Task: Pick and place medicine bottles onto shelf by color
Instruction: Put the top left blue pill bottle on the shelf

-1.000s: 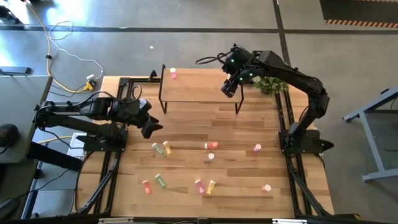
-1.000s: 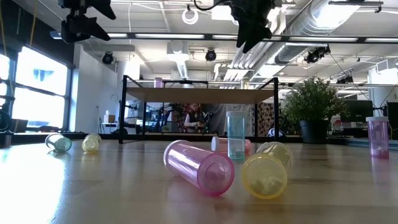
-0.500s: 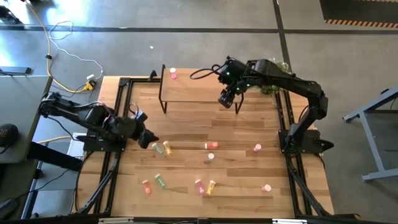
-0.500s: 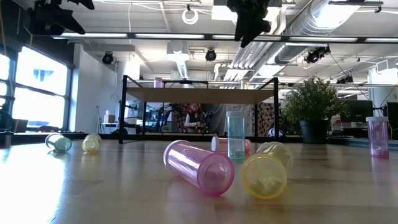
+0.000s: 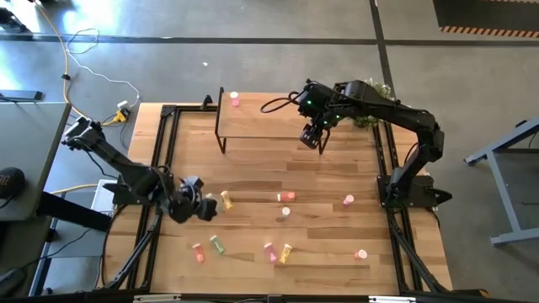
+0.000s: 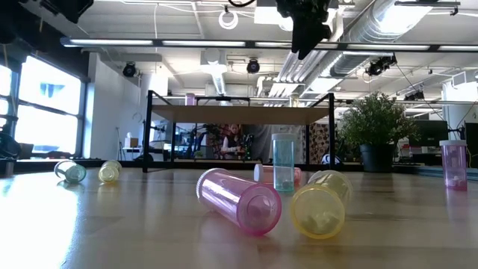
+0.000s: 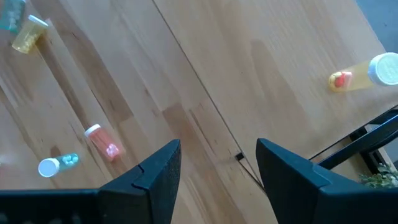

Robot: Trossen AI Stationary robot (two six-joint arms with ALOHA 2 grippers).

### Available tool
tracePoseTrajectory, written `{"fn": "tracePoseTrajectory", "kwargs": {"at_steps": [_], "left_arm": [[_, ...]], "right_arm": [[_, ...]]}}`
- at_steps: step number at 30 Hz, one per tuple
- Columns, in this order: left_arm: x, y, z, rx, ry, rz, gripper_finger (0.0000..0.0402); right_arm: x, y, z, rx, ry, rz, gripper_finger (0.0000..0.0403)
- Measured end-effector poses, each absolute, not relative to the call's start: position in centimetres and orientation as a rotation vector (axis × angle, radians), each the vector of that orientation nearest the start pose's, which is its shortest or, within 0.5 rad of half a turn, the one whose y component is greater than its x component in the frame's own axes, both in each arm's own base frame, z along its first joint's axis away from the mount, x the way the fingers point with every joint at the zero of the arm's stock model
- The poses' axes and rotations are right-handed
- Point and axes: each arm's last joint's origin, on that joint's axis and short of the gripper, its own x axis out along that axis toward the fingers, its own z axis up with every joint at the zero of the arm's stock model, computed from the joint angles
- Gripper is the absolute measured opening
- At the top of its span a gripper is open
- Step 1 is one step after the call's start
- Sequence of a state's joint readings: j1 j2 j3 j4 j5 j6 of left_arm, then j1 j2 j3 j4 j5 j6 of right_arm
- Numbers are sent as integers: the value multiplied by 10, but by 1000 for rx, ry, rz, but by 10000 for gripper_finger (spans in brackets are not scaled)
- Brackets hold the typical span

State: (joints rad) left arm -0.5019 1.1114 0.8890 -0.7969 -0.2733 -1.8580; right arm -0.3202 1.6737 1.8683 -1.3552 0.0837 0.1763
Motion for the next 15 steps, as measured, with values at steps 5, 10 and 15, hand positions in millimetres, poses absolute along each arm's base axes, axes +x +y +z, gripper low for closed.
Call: {"fn": "tracePoseTrajectory", "kwargs": {"at_steps": [5, 10, 15], "left_arm": [[196, -114, 248, -1392, 801, 721, 223], [203, -129, 232, -1421, 817, 773, 223], [205, -139, 221, -1458, 806, 836, 223]], "right_arm": [[297, -101, 384, 268, 1135, -444, 200], [297, -101, 384, 251, 1139, -434, 200], [298, -101, 384, 248, 1139, -432, 200]]}}
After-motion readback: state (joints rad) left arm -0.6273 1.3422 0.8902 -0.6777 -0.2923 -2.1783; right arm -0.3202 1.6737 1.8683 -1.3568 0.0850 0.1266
